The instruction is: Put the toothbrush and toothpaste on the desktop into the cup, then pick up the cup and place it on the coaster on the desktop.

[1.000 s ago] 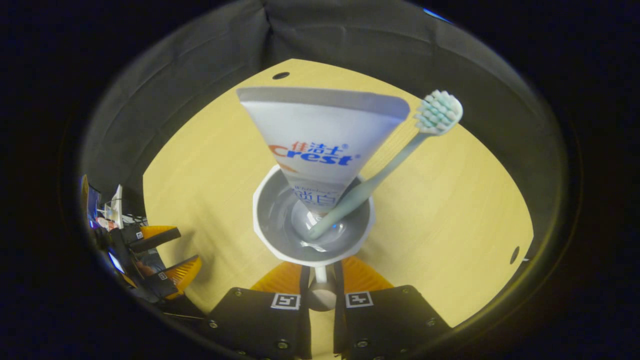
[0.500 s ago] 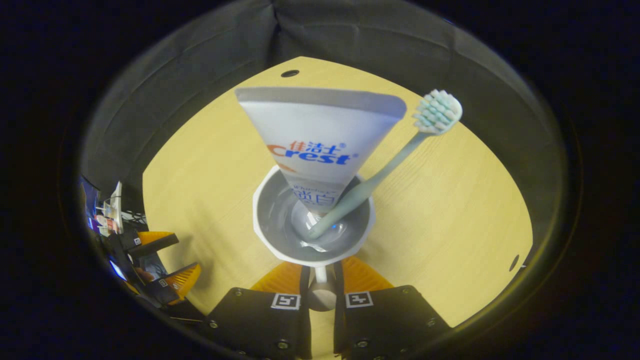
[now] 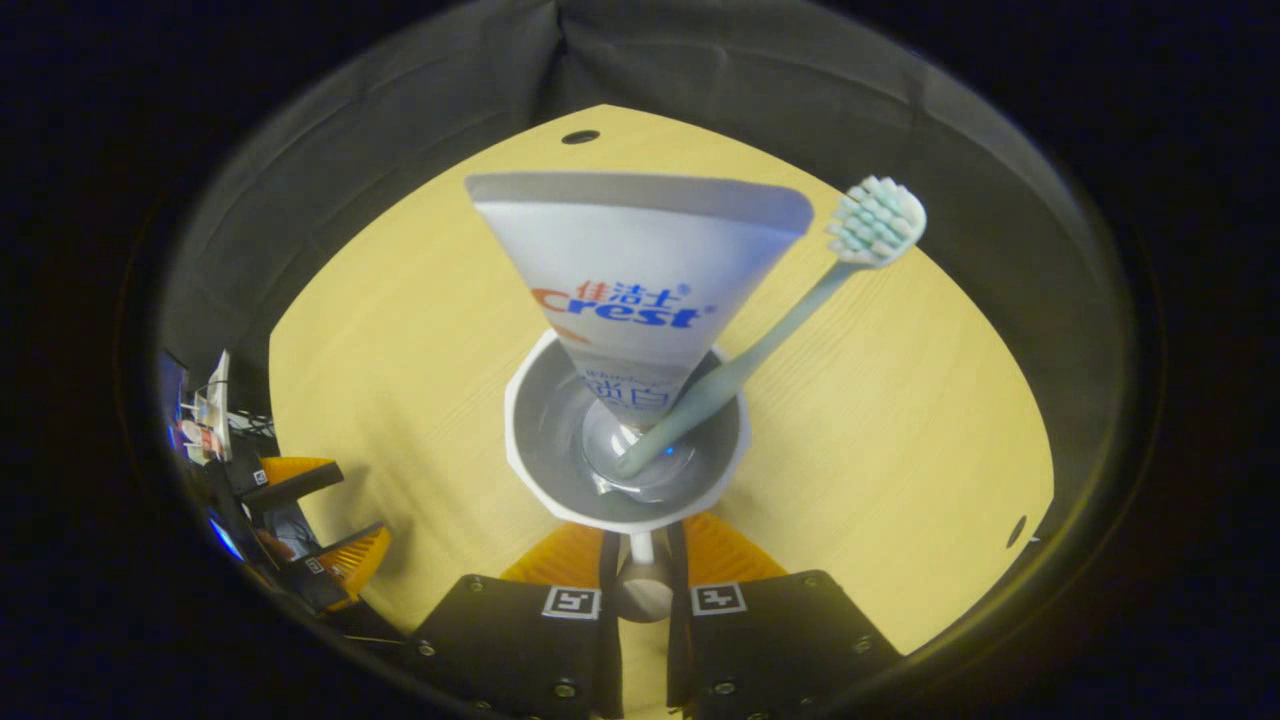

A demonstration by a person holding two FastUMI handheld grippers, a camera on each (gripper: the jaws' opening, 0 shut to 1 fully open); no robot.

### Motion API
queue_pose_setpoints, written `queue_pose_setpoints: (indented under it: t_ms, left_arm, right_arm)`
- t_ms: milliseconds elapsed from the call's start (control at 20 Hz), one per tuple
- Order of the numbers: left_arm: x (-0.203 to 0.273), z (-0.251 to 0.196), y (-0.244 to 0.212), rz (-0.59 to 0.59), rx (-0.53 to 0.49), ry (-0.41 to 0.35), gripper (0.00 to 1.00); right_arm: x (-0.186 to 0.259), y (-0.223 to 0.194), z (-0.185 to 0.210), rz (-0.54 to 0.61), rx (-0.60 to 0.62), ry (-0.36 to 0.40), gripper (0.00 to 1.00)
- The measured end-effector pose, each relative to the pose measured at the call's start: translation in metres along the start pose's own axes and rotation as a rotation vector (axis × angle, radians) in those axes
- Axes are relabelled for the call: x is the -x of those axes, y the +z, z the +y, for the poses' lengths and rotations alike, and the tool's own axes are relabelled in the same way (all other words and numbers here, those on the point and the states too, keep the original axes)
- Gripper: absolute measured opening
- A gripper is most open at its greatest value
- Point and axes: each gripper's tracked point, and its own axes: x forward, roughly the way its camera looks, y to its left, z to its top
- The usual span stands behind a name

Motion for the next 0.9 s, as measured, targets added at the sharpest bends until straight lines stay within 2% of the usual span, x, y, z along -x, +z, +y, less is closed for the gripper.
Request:
queue_pose_setpoints:
  t_ms: [400, 900]
  left_arm:
    - [-0.009, -0.007, 0.003, -0.001, -0.012, -0.006, 0.93]
    - [-0.003, -0.017, 0.022, -0.030, -0.057, -0.052, 0.93]
  right_arm:
    - [0.016, 0.000, 0.003, -0.010, 0.012, -0.002, 0.27]
    - [0.065, 0.004, 0.003, -0.125, -0.079, -0.021, 0.27]
